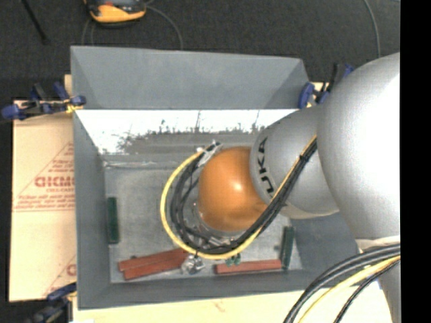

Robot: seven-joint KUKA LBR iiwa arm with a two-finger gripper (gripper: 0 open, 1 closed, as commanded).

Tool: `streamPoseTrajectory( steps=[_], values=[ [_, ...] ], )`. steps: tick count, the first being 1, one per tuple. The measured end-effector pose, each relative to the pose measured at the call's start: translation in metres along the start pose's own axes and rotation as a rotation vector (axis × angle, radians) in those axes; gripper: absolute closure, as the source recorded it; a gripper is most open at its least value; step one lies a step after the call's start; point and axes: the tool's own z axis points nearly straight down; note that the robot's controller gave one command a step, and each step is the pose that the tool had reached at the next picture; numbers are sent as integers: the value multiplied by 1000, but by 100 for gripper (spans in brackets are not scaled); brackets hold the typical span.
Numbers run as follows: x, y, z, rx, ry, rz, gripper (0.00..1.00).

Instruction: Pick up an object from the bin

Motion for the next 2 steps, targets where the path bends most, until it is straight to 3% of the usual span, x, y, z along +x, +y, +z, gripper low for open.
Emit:
streamPoseTrajectory(
  steps=[1, 2],
  values=[
    [0, 0, 0, 0, 0, 1, 100],
    [-13, 0, -42, 1, -1, -4, 100]
  ],
)
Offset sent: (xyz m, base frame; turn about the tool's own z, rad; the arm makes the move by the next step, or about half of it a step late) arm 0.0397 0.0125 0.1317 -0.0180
